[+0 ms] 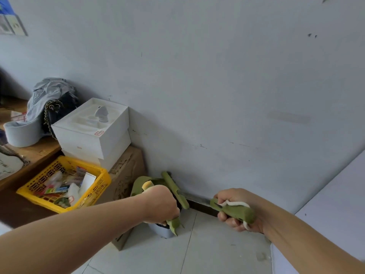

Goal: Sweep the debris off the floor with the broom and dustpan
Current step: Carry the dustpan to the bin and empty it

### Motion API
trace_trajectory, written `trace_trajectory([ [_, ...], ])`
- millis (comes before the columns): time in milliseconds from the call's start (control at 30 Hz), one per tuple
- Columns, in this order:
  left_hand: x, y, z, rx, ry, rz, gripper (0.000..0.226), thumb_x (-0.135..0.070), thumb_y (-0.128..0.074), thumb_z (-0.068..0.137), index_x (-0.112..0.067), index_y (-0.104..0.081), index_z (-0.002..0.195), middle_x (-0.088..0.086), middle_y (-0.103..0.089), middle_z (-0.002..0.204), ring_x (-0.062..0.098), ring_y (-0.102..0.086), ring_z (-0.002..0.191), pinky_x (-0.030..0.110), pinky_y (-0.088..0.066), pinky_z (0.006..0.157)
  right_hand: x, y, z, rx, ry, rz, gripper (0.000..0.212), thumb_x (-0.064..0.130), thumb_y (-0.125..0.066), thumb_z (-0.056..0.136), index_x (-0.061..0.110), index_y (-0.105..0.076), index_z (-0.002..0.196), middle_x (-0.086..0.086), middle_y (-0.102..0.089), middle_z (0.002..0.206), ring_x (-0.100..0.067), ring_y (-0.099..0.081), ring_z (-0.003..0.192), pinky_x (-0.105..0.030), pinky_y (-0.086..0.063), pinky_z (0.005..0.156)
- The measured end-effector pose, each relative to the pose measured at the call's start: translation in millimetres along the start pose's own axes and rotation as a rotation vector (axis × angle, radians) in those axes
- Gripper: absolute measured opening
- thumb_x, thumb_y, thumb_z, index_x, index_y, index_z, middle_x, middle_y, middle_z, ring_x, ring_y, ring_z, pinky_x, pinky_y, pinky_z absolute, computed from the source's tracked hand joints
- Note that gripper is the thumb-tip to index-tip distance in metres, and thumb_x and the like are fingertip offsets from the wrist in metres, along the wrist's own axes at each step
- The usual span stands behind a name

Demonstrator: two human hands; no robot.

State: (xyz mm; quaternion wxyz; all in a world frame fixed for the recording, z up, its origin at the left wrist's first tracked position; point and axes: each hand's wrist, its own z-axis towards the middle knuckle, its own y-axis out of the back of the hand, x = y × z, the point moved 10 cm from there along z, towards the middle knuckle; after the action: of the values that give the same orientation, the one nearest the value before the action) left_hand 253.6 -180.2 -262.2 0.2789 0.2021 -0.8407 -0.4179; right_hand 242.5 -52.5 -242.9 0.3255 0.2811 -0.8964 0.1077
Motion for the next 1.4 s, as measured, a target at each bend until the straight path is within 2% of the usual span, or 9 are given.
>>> trace_trajectory([
  [200,7.1,8.5,1.7,0.002,-0.016,-0.015,0.021,-0.027,-0.051,0.099,-0.008,-0.059,0.101,-0.001,-0.033,0.056,0.023,-0.038,0.052,0.028,-0.025,0.045,5.9,2.9,1.1,0.018,0.002,0.022,0.017,0.012,-0.041,0.085,0.007,-0.039,0.101,-0.008,-0.047,0.055,-0.012,-0.036,0.029,-0.012,-0.021,0.030],
  [333,-7.6,2.2,-0.9,0.044,-0.086,0.011,0.017,-0.020,-0.053,0.097,-0.005,-0.061,0.094,0.000,-0.039,0.054,0.020,-0.038,0.045,0.029,-0.035,0.046,5.3,1.0,-0.4,0.037,0.008,0.033,0.017,0.012,-0.041,0.085,0.008,-0.038,0.102,-0.008,-0.047,0.054,-0.011,-0.036,0.029,-0.012,-0.021,0.030],
  [433,-25.9,-6.0,2.8,0.091,-0.113,0.022,0.012,-0.011,-0.055,0.094,-0.003,-0.061,0.087,0.002,-0.043,0.054,0.018,-0.036,0.042,0.026,-0.027,0.042,2.6,0.6,-1.2,0.042,0.017,0.040,0.017,0.012,-0.042,0.086,0.009,-0.040,0.102,-0.008,-0.047,0.054,-0.011,-0.036,0.029,-0.012,-0.022,0.029],
  [567,-43.1,-14.7,10.2,0.133,-0.125,0.027,0.016,-0.007,-0.054,0.094,-0.006,-0.052,0.079,0.003,-0.044,0.054,0.017,-0.037,0.041,0.026,-0.025,0.041,-5.2,6.8,-3.3,0.022,0.032,0.042,0.025,0.011,-0.043,0.085,0.010,-0.046,0.110,-0.008,-0.048,0.054,-0.012,-0.036,0.030,-0.012,-0.022,0.031],
  [733,-42.5,-11.5,18.4,0.123,-0.112,0.013,0.012,-0.006,-0.055,0.093,-0.004,-0.058,0.082,0.004,-0.045,0.054,0.018,-0.036,0.041,0.026,-0.026,0.041,-19.1,12.9,-1.5,0.035,0.019,0.059,0.014,0.013,-0.044,0.085,0.010,-0.042,0.098,-0.007,-0.047,0.055,-0.012,-0.035,0.032,-0.012,-0.022,0.032],
  [1100,-53.5,-8.8,33.1,0.141,-0.115,0.032,0.015,-0.003,-0.057,0.091,-0.003,-0.055,0.076,0.005,-0.047,0.054,0.019,-0.038,0.041,0.026,-0.028,0.040,-36.0,27.8,2.3,0.043,0.043,0.080,0.020,0.014,-0.043,0.084,0.011,-0.045,0.103,-0.006,-0.048,0.055,-0.011,-0.036,0.032,-0.013,-0.023,0.032],
  [1300,-49.3,-5.9,33.5,0.138,-0.079,0.021,0.008,-0.001,-0.056,0.090,-0.002,-0.058,0.082,0.005,-0.044,0.055,0.022,-0.043,0.047,0.027,-0.027,0.041,-37.8,32.0,1.7,0.040,0.043,0.101,0.022,0.013,-0.043,0.083,0.011,-0.045,0.105,-0.007,-0.047,0.056,-0.012,-0.034,0.033,-0.012,-0.023,0.032],
  [1367,-49.3,-4.8,32.9,0.135,-0.067,0.011,0.009,-0.001,-0.056,0.090,-0.001,-0.059,0.082,0.005,-0.043,0.054,0.023,-0.045,0.048,0.027,-0.026,0.041,-37.4,31.9,1.4,0.041,0.043,0.101,0.028,0.013,-0.043,0.084,0.011,-0.049,0.111,-0.007,-0.047,0.056,-0.012,-0.034,0.033,-0.012,-0.023,0.032],
  [1400,-49.9,-3.6,32.4,0.134,-0.062,0.007,0.009,-0.001,-0.056,0.090,-0.001,-0.059,0.081,0.005,-0.043,0.054,0.023,-0.044,0.048,0.027,-0.026,0.041,-37.0,33.3,1.4,0.032,0.045,0.097,0.038,0.013,-0.042,0.084,0.009,-0.053,0.121,-0.007,-0.047,0.056,-0.012,-0.034,0.033,-0.012,-0.023,0.032],
])
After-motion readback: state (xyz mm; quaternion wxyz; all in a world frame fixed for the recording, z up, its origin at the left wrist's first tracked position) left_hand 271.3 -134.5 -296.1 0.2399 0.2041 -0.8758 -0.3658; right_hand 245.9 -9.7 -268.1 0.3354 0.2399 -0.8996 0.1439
